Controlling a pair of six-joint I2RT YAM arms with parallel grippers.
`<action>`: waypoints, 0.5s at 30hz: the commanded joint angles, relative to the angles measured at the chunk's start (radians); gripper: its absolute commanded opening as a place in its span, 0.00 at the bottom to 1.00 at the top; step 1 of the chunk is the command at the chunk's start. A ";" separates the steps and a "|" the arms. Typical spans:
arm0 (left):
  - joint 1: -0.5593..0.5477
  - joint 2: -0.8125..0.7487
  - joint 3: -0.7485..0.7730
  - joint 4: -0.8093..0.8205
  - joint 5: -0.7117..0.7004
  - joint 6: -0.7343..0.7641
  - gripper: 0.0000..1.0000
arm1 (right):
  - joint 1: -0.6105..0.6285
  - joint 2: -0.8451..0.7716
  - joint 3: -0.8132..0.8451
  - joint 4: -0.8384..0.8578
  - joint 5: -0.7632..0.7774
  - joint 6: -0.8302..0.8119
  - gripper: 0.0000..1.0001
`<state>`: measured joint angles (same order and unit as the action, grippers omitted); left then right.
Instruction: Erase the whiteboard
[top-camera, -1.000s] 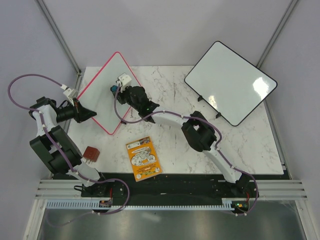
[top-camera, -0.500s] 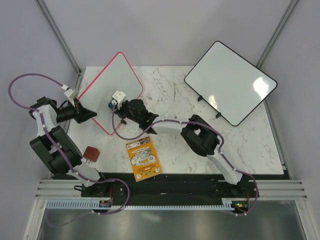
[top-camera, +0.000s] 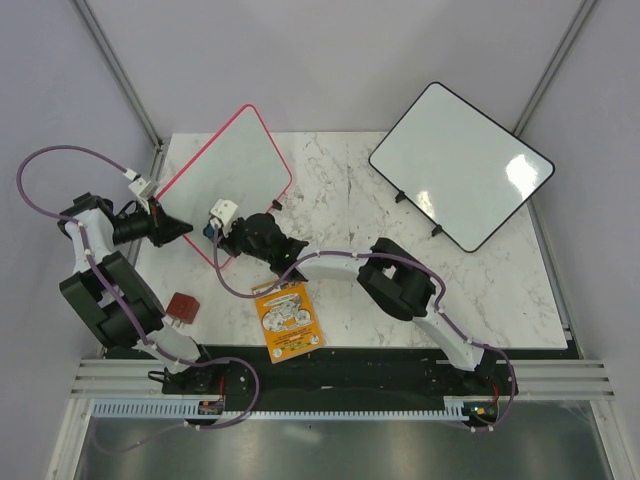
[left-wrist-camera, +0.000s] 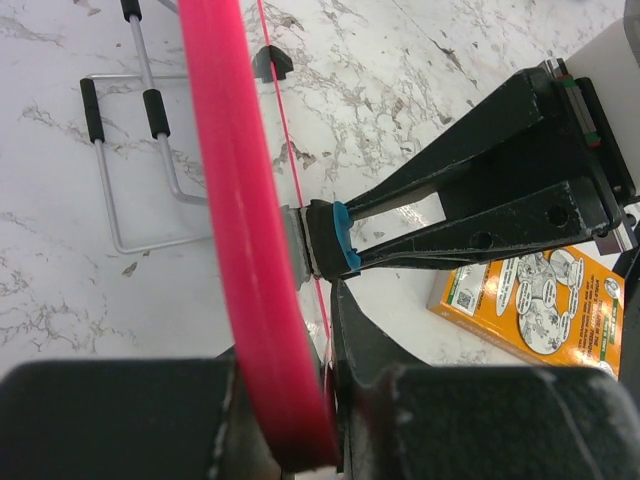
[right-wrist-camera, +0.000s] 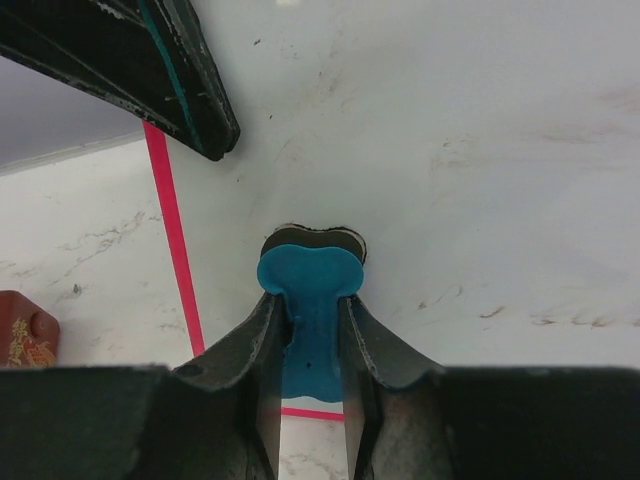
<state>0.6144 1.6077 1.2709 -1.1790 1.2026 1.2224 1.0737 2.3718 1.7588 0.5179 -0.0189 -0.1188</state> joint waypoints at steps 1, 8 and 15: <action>-0.062 -0.028 0.001 -0.148 0.020 0.054 0.02 | -0.043 0.044 0.085 0.037 0.043 0.119 0.00; -0.062 -0.026 0.010 -0.171 0.022 0.075 0.02 | -0.162 0.035 -0.068 0.220 0.122 0.260 0.00; -0.062 -0.011 0.016 -0.199 0.020 0.100 0.02 | -0.215 0.066 -0.047 0.288 0.247 0.263 0.00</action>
<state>0.5915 1.6077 1.2819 -1.1839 1.2057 1.2415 0.9375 2.3833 1.6779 0.7353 0.0231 0.1265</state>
